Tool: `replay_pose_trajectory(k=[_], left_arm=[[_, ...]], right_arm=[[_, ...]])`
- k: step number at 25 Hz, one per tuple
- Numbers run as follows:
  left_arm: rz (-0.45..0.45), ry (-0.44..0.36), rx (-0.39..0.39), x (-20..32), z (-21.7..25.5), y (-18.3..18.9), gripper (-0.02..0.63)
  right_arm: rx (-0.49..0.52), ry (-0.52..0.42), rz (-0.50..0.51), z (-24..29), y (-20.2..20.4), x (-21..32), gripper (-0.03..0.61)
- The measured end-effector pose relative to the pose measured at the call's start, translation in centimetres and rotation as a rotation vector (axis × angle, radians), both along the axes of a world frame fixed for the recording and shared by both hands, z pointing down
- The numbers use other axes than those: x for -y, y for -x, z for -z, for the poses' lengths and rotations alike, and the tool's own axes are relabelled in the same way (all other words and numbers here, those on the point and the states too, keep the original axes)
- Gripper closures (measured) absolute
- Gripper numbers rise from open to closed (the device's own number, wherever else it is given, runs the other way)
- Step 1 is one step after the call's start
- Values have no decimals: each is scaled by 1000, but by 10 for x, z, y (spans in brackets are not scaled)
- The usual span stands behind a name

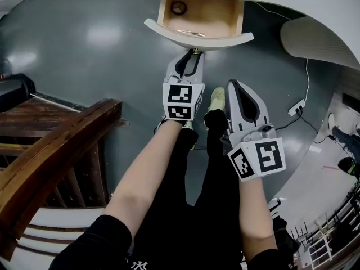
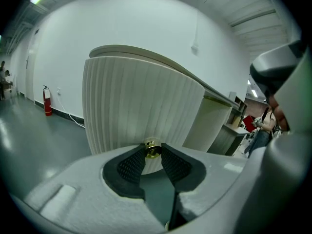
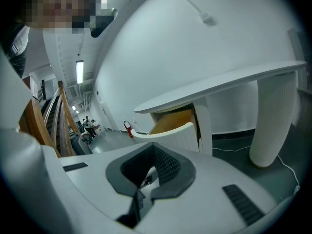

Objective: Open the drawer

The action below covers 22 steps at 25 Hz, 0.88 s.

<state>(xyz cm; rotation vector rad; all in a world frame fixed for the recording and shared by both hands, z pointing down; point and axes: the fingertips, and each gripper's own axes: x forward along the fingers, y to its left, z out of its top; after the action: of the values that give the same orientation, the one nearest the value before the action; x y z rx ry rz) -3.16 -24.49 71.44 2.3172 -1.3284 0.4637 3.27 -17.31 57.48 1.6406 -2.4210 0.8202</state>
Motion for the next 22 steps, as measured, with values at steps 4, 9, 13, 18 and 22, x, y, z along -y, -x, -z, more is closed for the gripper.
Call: replay_pose_trajectory(k=[4, 9, 13, 18, 22], left_arm=[[-12, 12, -1, -18, -1, 2, 508], [-30, 29, 4, -43, -3, 7, 508], [-34, 50, 4, -60, -5, 10, 508], [-37, 60, -1, -63, -6, 10, 508], [-39, 55, -8, -64, -3, 13, 508]], right_arm=[[-2, 7, -2, -1, 4, -11, 563], [-6, 9, -5, 2, 11, -25, 563], [-7, 17, -7, 2, 14, -36, 563], [-9, 23, -6, 4, 15, -46, 563], [-13, 23, -9, 5, 14, -50, 563]])
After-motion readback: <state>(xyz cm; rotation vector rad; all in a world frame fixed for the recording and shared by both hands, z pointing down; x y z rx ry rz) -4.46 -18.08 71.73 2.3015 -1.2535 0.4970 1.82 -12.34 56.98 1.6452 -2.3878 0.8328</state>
